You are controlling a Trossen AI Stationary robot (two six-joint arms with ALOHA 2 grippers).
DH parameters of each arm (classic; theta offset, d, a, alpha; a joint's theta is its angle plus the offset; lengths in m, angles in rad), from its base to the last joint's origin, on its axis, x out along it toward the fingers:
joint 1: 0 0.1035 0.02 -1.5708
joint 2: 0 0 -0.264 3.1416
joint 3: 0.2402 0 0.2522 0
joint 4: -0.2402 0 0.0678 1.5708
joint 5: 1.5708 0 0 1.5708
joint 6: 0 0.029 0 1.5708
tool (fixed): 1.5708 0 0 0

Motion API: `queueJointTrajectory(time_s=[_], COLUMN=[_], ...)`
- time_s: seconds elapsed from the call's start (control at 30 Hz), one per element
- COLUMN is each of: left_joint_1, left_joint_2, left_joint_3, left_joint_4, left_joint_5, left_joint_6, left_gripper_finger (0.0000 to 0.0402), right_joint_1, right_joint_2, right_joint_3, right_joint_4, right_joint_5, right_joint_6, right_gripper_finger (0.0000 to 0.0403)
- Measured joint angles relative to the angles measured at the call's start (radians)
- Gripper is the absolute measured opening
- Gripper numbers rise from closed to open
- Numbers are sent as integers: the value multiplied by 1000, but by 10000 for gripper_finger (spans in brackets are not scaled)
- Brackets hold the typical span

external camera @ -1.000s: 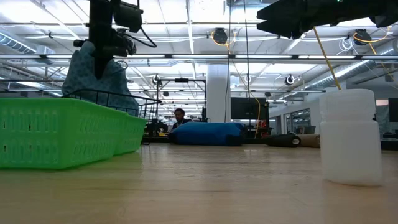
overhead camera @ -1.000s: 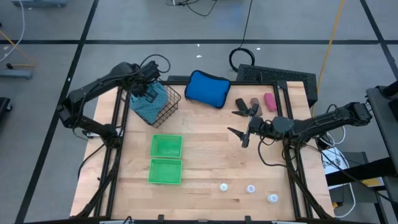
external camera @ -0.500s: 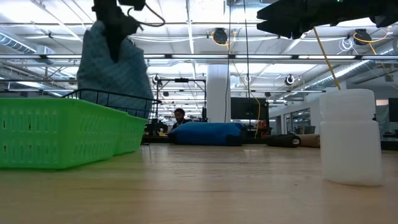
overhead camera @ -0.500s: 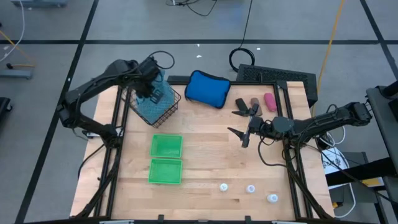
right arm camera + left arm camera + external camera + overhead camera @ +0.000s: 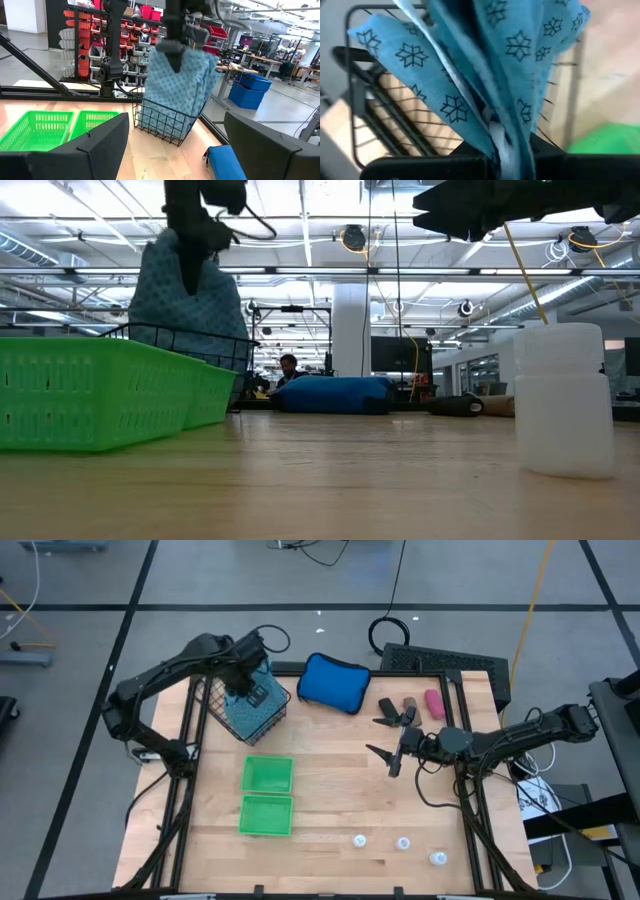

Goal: Pick & Place Medicine items
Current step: Put the blue patient gown in the black wire basket

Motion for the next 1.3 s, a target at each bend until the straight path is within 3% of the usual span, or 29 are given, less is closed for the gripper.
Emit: queueJointTrajectory(time_s=[0.3,0.63,0.9,1.07,1.3], left_joint_1=[3,5,32,43,31], left_joint_2=[156,256,244,244,234], left_joint_3=[-25,-87,-90,-90,-85], left_joint_4=[-6,-32,-159,-186,-185], left_joint_5=[-290,-408,-515,-607,-602], left_joint_6=[2,-102,-210,-183,-138], left_gripper_finger=[28,46,166,248,303], right_joint_1=[0,0,0,0,0], right_joint_2=[0,0,0,0,0], right_joint_3=[0,0,0,0,0], right_joint_4=[0,-1,-13,-21,-23], right_joint_5=[0,0,0,0,0], right_joint_6=[0,0,8,22,22], right_gripper_finger=[313,313,313,313,313])
